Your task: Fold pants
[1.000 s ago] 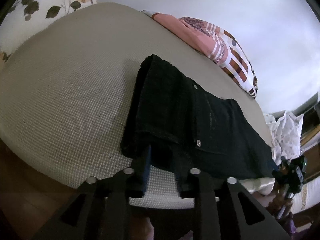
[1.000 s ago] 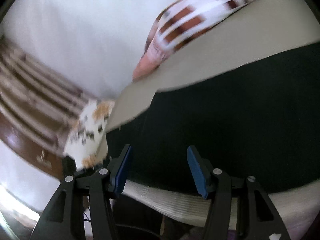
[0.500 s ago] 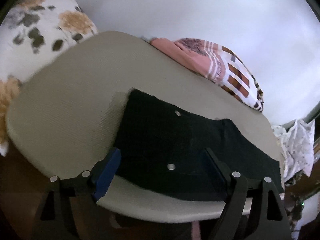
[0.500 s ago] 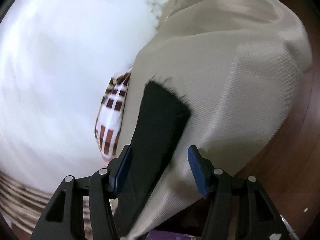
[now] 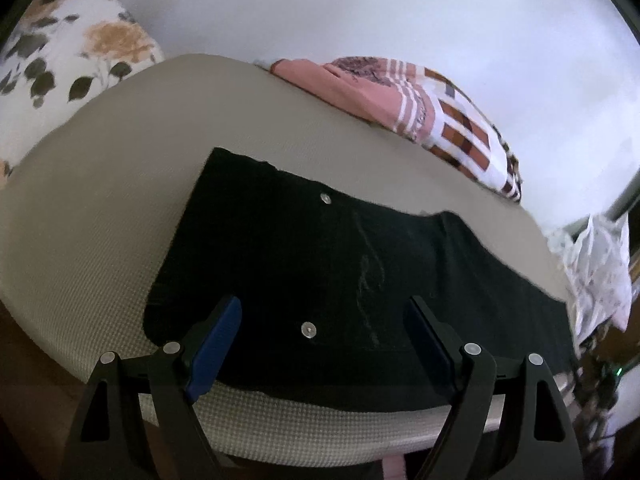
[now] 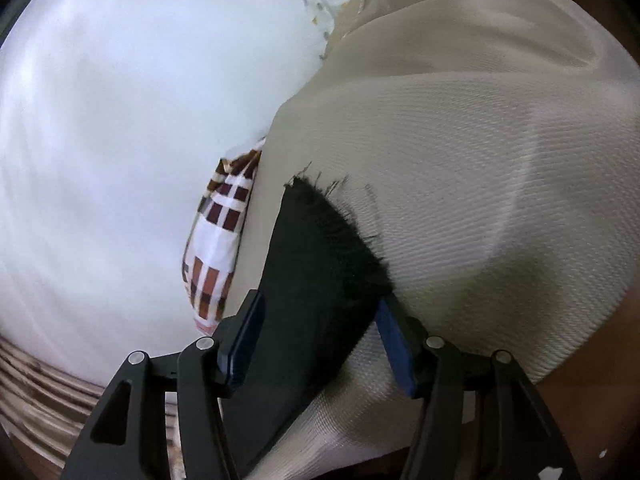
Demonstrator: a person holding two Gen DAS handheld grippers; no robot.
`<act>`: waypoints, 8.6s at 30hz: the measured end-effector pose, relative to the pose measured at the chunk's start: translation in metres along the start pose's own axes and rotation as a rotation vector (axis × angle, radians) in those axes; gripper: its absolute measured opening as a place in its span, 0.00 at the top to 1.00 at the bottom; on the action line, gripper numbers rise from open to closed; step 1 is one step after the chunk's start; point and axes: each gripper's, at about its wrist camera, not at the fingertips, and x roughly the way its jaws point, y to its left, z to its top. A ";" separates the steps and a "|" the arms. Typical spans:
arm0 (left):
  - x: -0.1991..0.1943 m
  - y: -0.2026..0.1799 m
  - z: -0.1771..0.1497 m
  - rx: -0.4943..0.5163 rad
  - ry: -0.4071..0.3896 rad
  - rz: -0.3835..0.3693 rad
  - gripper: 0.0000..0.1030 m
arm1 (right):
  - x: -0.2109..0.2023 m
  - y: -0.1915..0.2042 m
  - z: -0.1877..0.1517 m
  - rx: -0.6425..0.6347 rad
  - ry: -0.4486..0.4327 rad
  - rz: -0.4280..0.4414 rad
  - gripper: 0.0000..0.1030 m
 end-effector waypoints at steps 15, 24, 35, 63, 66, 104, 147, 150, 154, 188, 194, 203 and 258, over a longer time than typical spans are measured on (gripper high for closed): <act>0.001 -0.034 -0.009 0.218 -0.010 0.197 0.19 | 0.024 0.030 -0.018 -0.179 0.025 -0.079 0.47; -0.002 -0.047 -0.014 0.313 -0.029 0.299 0.19 | 0.030 0.039 -0.021 -0.214 0.021 -0.085 0.33; -0.001 -0.058 -0.017 0.369 -0.039 0.337 0.18 | 0.028 0.033 -0.018 -0.176 0.029 -0.143 0.70; 0.008 -0.063 -0.021 0.397 -0.020 0.340 0.17 | 0.023 0.019 -0.019 -0.184 0.021 -0.099 0.90; 0.011 -0.061 -0.023 0.399 -0.005 0.341 0.17 | 0.024 0.006 -0.016 -0.086 0.024 -0.049 0.87; -0.019 -0.094 -0.016 0.376 -0.091 0.207 0.17 | 0.020 0.010 -0.015 -0.112 -0.002 -0.079 0.93; -0.032 -0.083 -0.005 0.306 -0.052 0.170 0.17 | 0.027 0.064 -0.015 -0.119 -0.012 -0.037 0.92; -0.035 -0.076 -0.004 0.267 -0.059 0.142 0.15 | 0.040 0.091 -0.026 -0.156 0.027 -0.001 0.92; -0.033 -0.070 -0.005 0.234 -0.036 0.119 0.14 | 0.072 0.127 -0.054 -0.194 0.115 0.056 0.92; 0.003 -0.062 -0.022 0.211 0.116 0.084 0.14 | 0.235 0.197 -0.270 -0.357 0.650 0.180 0.91; 0.006 -0.066 -0.024 0.240 0.126 0.098 0.14 | 0.232 0.201 -0.277 -0.435 0.652 0.162 0.90; 0.013 -0.066 -0.026 0.248 0.153 0.106 0.14 | 0.231 0.207 -0.287 -0.541 0.648 0.130 0.88; -0.015 -0.004 0.016 0.063 0.116 0.184 0.14 | 0.202 0.209 -0.318 -0.809 0.714 0.188 0.52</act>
